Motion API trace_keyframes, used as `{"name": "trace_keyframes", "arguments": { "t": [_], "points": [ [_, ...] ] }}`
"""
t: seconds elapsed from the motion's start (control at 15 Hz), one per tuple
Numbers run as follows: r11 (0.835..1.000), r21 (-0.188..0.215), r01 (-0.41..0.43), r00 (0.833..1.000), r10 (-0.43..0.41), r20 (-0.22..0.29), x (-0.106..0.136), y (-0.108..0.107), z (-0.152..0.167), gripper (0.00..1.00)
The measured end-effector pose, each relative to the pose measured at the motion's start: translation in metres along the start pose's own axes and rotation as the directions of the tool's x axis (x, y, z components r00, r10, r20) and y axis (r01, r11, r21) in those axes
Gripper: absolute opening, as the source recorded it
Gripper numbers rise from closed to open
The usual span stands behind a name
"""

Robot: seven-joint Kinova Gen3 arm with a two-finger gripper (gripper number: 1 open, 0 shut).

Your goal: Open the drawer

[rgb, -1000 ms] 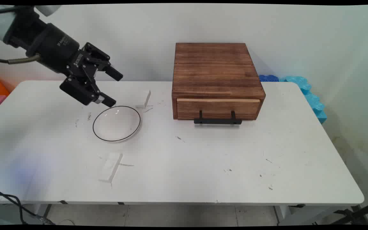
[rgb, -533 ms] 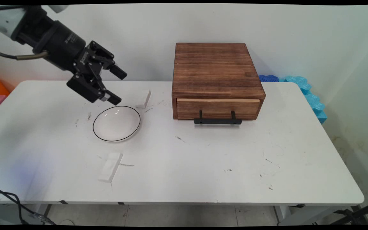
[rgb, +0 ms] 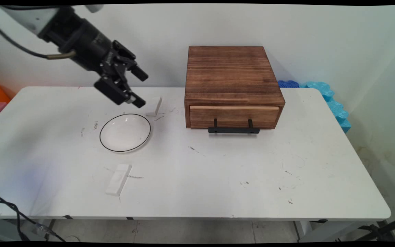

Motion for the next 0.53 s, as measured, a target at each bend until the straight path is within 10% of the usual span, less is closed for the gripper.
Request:
{"name": "trace_keyframes", "arguments": {
  "t": [0.53],
  "points": [
    [1.000, 0.023, 0.009, 0.998, -0.010, 0.061, 0.056, -0.003, 0.055, 1.00]
  ]
}}
